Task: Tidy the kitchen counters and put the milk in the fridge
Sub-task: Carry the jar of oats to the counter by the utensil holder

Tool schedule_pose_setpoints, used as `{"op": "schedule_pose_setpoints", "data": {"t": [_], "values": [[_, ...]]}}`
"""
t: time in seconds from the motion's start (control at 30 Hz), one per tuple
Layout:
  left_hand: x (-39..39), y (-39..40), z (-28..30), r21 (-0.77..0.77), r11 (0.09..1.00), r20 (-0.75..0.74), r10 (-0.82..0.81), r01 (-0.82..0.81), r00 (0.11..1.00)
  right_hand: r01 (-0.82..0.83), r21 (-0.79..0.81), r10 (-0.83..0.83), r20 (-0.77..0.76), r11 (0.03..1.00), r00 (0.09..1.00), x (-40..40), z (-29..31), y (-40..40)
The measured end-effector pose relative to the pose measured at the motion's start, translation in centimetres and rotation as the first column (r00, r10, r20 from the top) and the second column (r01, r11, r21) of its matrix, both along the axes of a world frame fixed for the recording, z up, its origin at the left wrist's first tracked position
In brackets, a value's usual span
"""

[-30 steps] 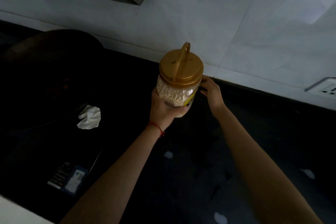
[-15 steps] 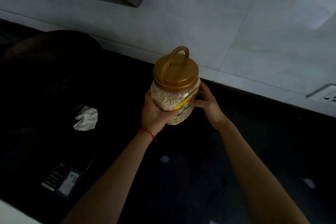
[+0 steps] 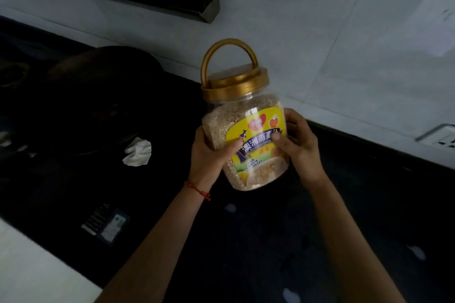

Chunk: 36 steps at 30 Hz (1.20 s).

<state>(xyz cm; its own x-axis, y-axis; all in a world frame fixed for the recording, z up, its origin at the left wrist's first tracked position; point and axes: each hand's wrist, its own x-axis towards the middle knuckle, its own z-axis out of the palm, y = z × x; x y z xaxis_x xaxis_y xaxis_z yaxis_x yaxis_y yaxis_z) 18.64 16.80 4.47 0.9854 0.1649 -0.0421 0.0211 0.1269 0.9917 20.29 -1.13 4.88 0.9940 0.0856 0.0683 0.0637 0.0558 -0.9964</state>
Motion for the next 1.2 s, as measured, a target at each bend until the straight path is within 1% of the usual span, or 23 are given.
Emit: {"op": "schedule_pose_setpoints", "data": {"t": [0.07, 0.13, 0.23, 0.3, 0.5, 0.6, 0.7, 0.8, 0.97, 1.07, 1.2], "values": [[-1.3, 0.3, 0.7, -0.022, 1.000, 0.000, -0.004, 0.004, 1.000, -0.045, 0.057, 0.044, 0.012, 0.997, 0.999, -0.7, 1.2, 0.2], [-2.7, 0.5, 1.4, -0.067, 0.998, -0.007, -0.023, 0.023, 1.000, -0.110, 0.124, 0.112, -0.015, 0.986, 0.994, -1.5, 2.0, 0.5], [-4.9, 1.2, 2.6, -0.105, 0.994, 0.003, -0.020, 0.020, 1.000, -0.202, 0.172, 0.213, -0.051, 0.964, 0.976, -3.5, 3.5, 1.7], [-6.6, 2.0, 3.2, -0.110, 0.994, 0.012, 0.008, -0.007, 1.000, -0.216, 0.184, 0.229, -0.049, 0.959, 0.972, -5.1, 4.3, 2.9], [-13.8, 6.3, 4.4, -0.160, 0.978, 0.018, 0.138, -0.133, 0.990, -0.177, 0.235, 0.194, -0.051, 0.956, 0.980, -12.2, 4.6, 8.7], [-18.3, 9.8, 4.6, -0.201, 0.964, 0.014, 0.182, -0.175, 0.983, -0.196, 0.265, 0.225, -0.085, 0.944, 0.971, -16.6, 4.7, 12.6], [-23.2, 14.2, 4.6, -0.230, 0.949, -0.023, 0.219, -0.218, 0.976, -0.237, 0.280, 0.278, -0.117, 0.930, 0.953, -21.3, 4.6, 17.1], [-28.7, 19.2, 4.2, -0.197, 0.936, -0.082, 0.280, -0.291, 0.957, -0.289, 0.281, 0.335, -0.134, 0.915, 0.933, -26.1, 4.6, 22.2], [-38.0, 26.7, 2.9, -0.176, 0.879, -0.188, 0.412, -0.443, 0.892, -0.425, 0.242, 0.473, -0.194, 0.872, 0.859, -32.8, 3.4, 30.6], [-42.3, 31.0, 2.6, -0.171, 0.836, -0.195, 0.490, -0.522, 0.850, -0.480, 0.225, 0.522, -0.197, 0.848, 0.830, -35.9, 3.0, 35.6], [-46.1, 36.4, 2.7, -0.145, 0.797, -0.192, 0.559, -0.587, 0.807, -0.562, 0.181, 0.590, -0.188, 0.807, 0.785, -38.7, 2.9, 41.6]]}}
